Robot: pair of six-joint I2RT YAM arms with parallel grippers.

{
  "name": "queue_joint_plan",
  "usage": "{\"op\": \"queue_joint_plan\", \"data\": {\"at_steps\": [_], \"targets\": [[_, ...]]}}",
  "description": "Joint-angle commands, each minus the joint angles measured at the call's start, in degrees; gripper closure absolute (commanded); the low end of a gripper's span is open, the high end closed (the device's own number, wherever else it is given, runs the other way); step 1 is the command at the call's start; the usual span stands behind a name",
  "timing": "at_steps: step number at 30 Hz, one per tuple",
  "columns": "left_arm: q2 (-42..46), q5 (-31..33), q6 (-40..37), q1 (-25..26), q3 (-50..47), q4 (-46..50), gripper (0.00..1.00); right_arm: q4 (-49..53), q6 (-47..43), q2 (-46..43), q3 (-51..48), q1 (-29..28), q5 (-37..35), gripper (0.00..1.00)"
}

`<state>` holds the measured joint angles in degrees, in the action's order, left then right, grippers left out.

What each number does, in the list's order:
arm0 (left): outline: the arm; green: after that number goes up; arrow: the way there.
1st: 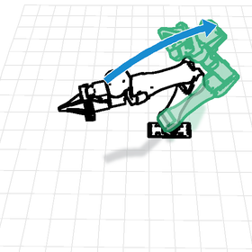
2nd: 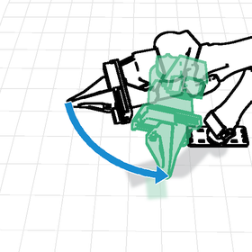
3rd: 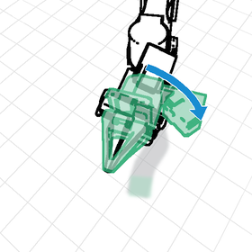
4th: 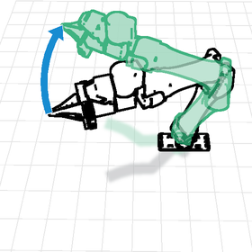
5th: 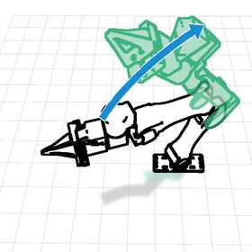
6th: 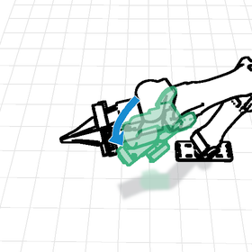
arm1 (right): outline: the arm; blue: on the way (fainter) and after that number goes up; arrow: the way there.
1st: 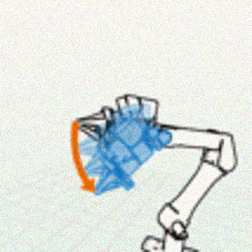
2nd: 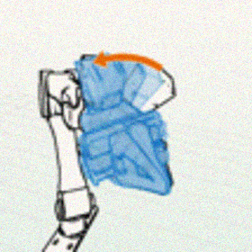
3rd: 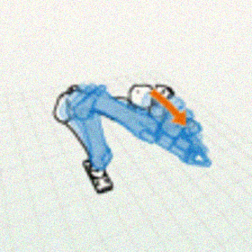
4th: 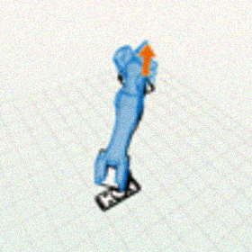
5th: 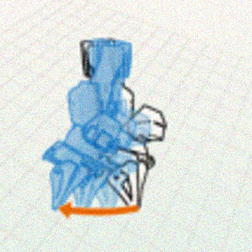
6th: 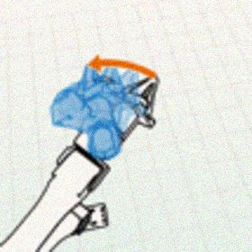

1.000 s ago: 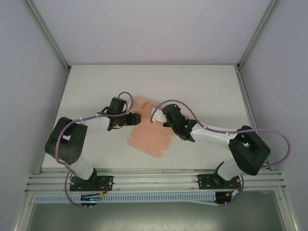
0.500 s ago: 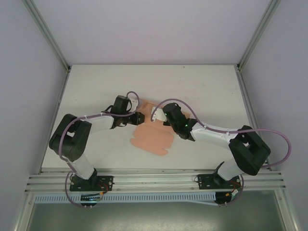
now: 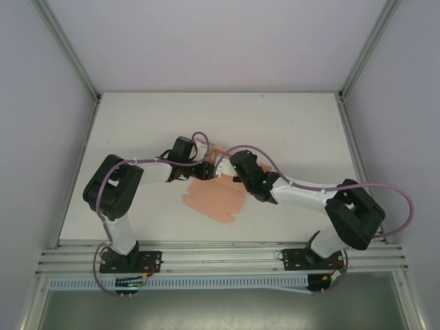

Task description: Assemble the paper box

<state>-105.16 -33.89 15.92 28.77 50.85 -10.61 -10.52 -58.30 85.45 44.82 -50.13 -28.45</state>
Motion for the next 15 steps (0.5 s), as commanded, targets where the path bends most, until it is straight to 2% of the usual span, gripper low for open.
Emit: {"op": "queue_joint_plan", "data": {"at_steps": [1,3,5,9,10,13,15], "targets": [[0.3,-2.1,-0.3,0.3,-0.6,-1.6,0.73,-4.6,-1.4,0.2,-0.2,-0.7,2.1,1.00],[1.8,-2.0,0.3,0.4,-2.0,-2.8,0.70,-5.5,-1.9,0.4,-0.5,-0.3,1.6,1.00],[4.3,0.1,1.0,0.3,-3.3,-3.0,0.61,-6.1,-2.2,0.5,-0.5,0.6,1.4,1.00],[11.4,6.2,2.5,0.2,-7.3,-0.9,0.60,-7.5,-3.2,0.9,-0.1,3.5,1.6,1.00],[13.5,7.2,2.4,0.2,-8.4,-0.1,0.57,-8.7,-3.9,1.1,-0.1,4.2,1.6,1.00],[18.4,9.3,3.4,0.2,-11.5,1.8,0.52,-11.8,-5.2,1.8,0.2,5.4,2.3,1.00],[19.6,9.9,4.0,0.2,-12.6,3.2,0.55,-13.3,-5.7,2.8,0.5,5.9,2.5,1.00]]}}
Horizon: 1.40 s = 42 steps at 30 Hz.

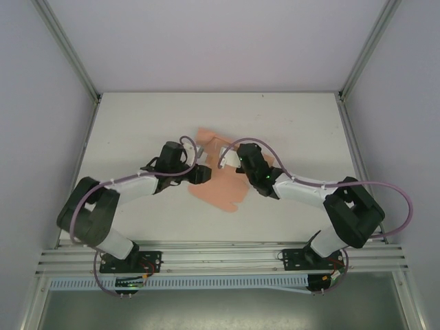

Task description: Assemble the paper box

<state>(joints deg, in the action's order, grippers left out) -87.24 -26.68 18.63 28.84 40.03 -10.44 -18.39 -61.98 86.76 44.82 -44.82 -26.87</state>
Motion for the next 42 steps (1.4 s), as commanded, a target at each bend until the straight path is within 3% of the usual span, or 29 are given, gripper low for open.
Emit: {"op": "queue_joint_plan", "data": {"at_steps": [1,4,8,15,20,29,34,42], "targets": [[1.7,2.6,1.4,0.2,-2.5,3.1,0.59,-6.7,-2.3,2.2,0.4,0.8,1.0,1.00],[-0.5,1.3,2.6,0.2,-3.5,2.4,0.75,-10.3,-3.2,4.2,0.4,0.9,1.4,1.00],[-5.6,0.6,3.8,0.2,-2.7,1.9,0.84,-14.0,-3.6,6.5,0.7,0.9,2.9,1.00],[-12.3,-0.2,4.9,0.2,-1.8,0.2,0.92,-16.6,-5.8,7.5,-1.1,-1.6,6.7,1.00],[-14.8,-0.8,5.5,0.2,-1.1,-0.6,0.96,-18.0,-7.3,9.0,-4.4,-6.4,3.1,1.00],[-11.7,-1.2,5.3,0.2,-2.7,-0.6,0.95,-25.3,-5.1,15.6,-9.5,-9.1,-5.3,1.00],[-7.4,-0.3,5.5,0.2,-3.6,0.4,0.91,-29.2,-6.6,16.1,-9.7,-8.2,-6.1,1.00],[-0.8,2.7,6.8,0.2,-1.9,4.7,0.80,-26.0,-8.5,13.0,-9.6,-8.6,-5.5,1.00]]}}
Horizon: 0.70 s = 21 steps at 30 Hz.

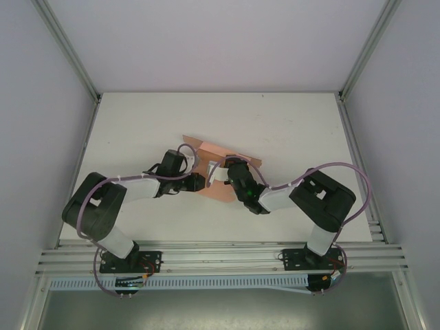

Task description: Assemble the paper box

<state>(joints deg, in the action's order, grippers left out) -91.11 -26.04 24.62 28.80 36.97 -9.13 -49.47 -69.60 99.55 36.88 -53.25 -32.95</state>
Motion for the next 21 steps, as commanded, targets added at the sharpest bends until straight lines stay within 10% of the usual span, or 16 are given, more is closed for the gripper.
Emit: {"op": "queue_joint_plan", "data": {"at_steps": [1,7,13,21], "targets": [[4.2,3.4,0.0,0.2,2.2,5.7,0.74,4.3,-1.9,0.5,-1.7,-0.2,0.0,1.00],[11.2,15.1,-7.6,-4.5,10.5,20.3,0.51,5.2,-2.4,-0.1,-1.4,-0.1,0.7,1.00],[9.3,11.6,-26.9,-13.7,19.2,18.6,0.02,7.4,-1.2,-0.8,-0.9,0.7,2.5,1.00],[-4.1,-10.0,-64.0,-16.6,34.8,36.3,0.02,12.3,0.8,-2.1,-0.2,2.4,4.5,1.00]]}}
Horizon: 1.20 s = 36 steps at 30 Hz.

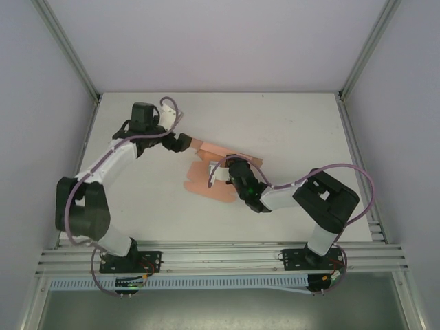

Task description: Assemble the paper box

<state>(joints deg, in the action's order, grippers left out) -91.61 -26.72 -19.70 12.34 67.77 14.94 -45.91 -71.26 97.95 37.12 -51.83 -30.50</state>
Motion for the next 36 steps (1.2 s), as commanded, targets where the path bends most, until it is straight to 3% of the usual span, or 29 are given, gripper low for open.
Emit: {"op": "queue_joint_plan", "data": {"at_steps": [1,6,20,25,29,33,36], "targets": [[-5.2,-9.8,-22.6,-0.2,5.5,14.3,0.02,9.4,3.0,-0.9,-0.3,1.3,2.4,1.00],[-13.1,-5.6,-26.9,-0.3,12.8,16.5,0.02,12.3,3.8,-2.0,0.3,2.5,4.3,1.00],[-29.2,-4.8,-37.6,-0.2,33.2,28.8,0.04,15.3,5.5,-1.8,1.5,3.8,5.8,1.00],[-34.1,-5.7,-38.8,-0.2,41.7,38.5,0.16,15.7,5.5,-1.6,2.0,4.2,5.3,1.00],[-33.6,-5.1,-38.9,0.1,39.7,37.1,0.27,16.3,5.6,-1.6,2.4,4.4,5.2,1.00],[-32.4,-1.7,-37.4,1.1,36.4,32.7,0.55,16.5,5.6,-1.8,2.6,4.4,4.6,1.00],[-31.2,-1.8,-36.3,1.5,34.2,29.8,0.56,16.6,6.0,-2.1,2.5,4.1,4.8,1.00]]}}
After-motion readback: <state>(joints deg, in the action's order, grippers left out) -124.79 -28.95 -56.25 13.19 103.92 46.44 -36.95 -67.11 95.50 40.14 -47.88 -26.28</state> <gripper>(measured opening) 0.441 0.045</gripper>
